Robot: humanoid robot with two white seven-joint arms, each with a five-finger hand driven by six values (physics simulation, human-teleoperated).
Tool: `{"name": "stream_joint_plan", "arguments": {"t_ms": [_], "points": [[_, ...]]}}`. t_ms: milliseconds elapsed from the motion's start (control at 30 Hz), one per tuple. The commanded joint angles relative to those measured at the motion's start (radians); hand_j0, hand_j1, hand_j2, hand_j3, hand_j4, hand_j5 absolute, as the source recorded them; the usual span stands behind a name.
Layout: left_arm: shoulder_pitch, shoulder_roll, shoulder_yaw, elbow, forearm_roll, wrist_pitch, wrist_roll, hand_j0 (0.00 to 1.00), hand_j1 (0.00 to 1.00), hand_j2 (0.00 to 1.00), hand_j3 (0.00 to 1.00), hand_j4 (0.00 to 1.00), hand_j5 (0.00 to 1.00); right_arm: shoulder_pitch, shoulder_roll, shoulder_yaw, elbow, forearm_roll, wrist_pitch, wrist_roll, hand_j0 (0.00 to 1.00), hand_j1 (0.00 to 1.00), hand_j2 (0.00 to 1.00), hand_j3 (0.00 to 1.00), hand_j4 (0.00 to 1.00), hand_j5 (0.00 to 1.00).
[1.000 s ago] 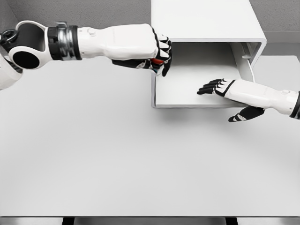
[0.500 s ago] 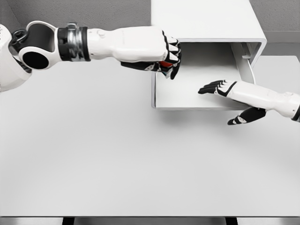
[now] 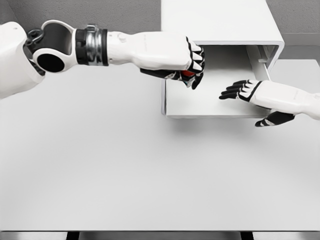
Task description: Slide open multi-storey tabletop storage cabinets and put open load switch and slide close multi-storey tabletop storage cabinets
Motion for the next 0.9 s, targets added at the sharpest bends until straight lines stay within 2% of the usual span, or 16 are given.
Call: {"name": "stream_joint_plan", "arguments": {"t_ms": [0,200,233,267,500,567,667,733,867], "points": [[0.000,-0.015,-0.003,0.009,0.003,0.002,0.001,0.39,0.39,0.39,0.39,0.39,0.39,-0.002,-0.002,-0.004,-0.008,-0.008,0.004,-0.001,1.00,1.00,1.00,1.00,1.00,1.00],[-0.002,-0.035,-0.009,0.015,-0.013,0.002,0.001,0.39,0.39,0.39,0.39,0.39,0.39,0.000,-0.015,0.000,-0.019,-0.009,0.004,-0.002,1.00,1.00,1.00,1.00,1.00,1.00],[-0.025,-0.036,-0.043,0.020,-0.013,0.002,0.001,0.39,0.39,0.39,0.39,0.39,0.39,0.002,-0.015,0.002,-0.019,-0.009,0.004,-0.002,1.00,1.00,1.00,1.00,1.00,1.00],[-0.029,-0.036,-0.047,0.023,-0.013,0.002,0.001,0.39,0.39,0.39,0.39,0.39,0.39,0.002,-0.016,0.000,-0.019,-0.009,0.004,-0.002,1.00,1.00,1.00,1.00,1.00,1.00],[-0.043,-0.055,-0.050,0.052,-0.024,0.002,0.001,0.39,0.39,0.39,0.39,0.39,0.39,0.002,-0.024,-0.003,-0.027,-0.016,0.004,-0.004,1.00,1.00,1.00,1.00,1.00,1.00],[-0.061,-0.078,-0.081,0.066,-0.024,0.002,0.001,0.39,0.39,0.39,0.39,0.39,0.39,0.002,-0.030,-0.003,-0.027,-0.016,0.004,-0.004,1.00,1.00,1.00,1.00,1.00,1.00],[-0.071,-0.096,-0.084,0.084,-0.026,0.002,0.001,0.39,0.39,0.39,0.39,0.39,0.39,0.002,-0.042,-0.004,-0.031,-0.028,0.004,-0.004,1.00,1.00,1.00,1.00,1.00,1.00],[-0.094,-0.118,-0.130,0.116,-0.026,0.002,0.001,0.39,0.39,0.39,0.39,0.39,0.39,0.003,-0.042,-0.004,-0.031,-0.028,0.004,-0.005,1.00,1.00,1.00,1.00,1.00,1.00],[-0.104,-0.127,-0.142,0.138,-0.026,0.002,0.001,0.39,0.39,0.39,0.39,0.39,0.39,0.002,-0.044,-0.003,-0.031,-0.029,0.004,-0.005,1.00,1.00,1.00,1.00,1.00,1.00]]}}
